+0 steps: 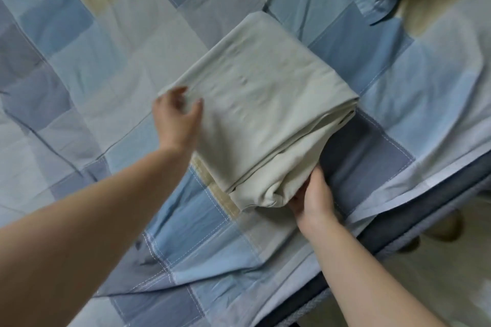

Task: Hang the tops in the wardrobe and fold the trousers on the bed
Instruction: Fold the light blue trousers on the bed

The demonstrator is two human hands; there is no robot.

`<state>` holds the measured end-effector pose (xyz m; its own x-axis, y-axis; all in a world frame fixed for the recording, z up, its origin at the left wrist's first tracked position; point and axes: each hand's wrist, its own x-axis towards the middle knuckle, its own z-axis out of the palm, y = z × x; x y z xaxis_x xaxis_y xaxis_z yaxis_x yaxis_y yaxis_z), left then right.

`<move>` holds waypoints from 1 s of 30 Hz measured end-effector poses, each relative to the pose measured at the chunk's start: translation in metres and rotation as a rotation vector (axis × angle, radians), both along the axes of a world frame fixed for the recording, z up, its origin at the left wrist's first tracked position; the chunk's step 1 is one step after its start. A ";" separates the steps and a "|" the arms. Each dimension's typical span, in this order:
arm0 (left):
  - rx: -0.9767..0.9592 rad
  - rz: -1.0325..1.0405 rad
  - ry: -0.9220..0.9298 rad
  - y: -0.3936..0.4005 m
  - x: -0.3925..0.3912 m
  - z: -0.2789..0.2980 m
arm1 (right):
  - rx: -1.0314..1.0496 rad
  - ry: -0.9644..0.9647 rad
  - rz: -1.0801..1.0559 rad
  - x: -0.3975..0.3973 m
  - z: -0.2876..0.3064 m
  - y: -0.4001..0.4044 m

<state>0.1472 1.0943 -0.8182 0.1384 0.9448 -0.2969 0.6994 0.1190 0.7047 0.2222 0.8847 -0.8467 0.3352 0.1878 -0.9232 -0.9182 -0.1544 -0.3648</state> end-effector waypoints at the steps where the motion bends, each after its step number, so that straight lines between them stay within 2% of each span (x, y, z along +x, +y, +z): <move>1: 0.034 0.054 0.093 0.011 -0.012 -0.005 | -0.040 -0.048 0.008 0.004 -0.001 -0.004; 2: -0.011 0.128 0.128 0.022 -0.024 -0.008 | -0.076 -0.099 0.034 0.010 0.000 -0.006; 4: -0.384 0.308 -0.016 0.030 -0.030 -0.012 | -0.077 -0.223 0.070 0.016 0.004 -0.005; 6: -0.708 0.296 -0.205 0.024 -0.030 -0.015 | -0.014 -0.257 0.077 0.023 0.005 0.009; 7: -0.758 0.249 -0.258 0.021 -0.033 -0.019 | -0.004 -0.250 0.082 0.028 0.004 0.018; 10: -0.727 0.243 -0.372 0.007 -0.040 -0.027 | -0.106 -0.269 0.148 0.038 0.001 0.041; 14: -0.684 0.321 -0.432 -0.023 -0.057 -0.024 | -0.192 -0.338 0.116 0.027 -0.006 0.028; 21: -0.738 0.373 -0.246 -0.081 -0.149 -0.015 | -0.241 -0.139 0.247 -0.085 0.010 -0.058; 23: -0.744 0.363 -0.189 -0.091 -0.170 -0.012 | -0.299 -0.084 0.409 -0.106 0.015 -0.078; 25: -0.670 0.310 -0.147 -0.096 -0.179 -0.009 | -0.310 -0.024 0.659 -0.112 0.026 -0.092; 26: -0.590 0.270 -0.126 -0.096 -0.179 -0.007 | -0.302 -0.007 0.841 -0.112 0.035 -0.096; 28: -0.367 0.159 -0.079 -0.092 -0.174 -0.002 | -0.246 -0.057 1.387 -0.108 0.057 -0.092; 29: -0.231 0.069 -0.014 -0.089 -0.169 0.001 | -0.196 -0.147 1.666 -0.105 0.065 -0.085; 30: -0.087 -0.052 0.071 -0.087 -0.163 0.003 | -0.130 -0.301 1.853 -0.102 0.072 -0.073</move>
<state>-0.0158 1.0070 -0.8153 0.1625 0.9071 -0.3882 0.7542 0.1395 0.6417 0.1200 0.8115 -0.7745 -0.0513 0.3971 -0.9163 0.5056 -0.7810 -0.3668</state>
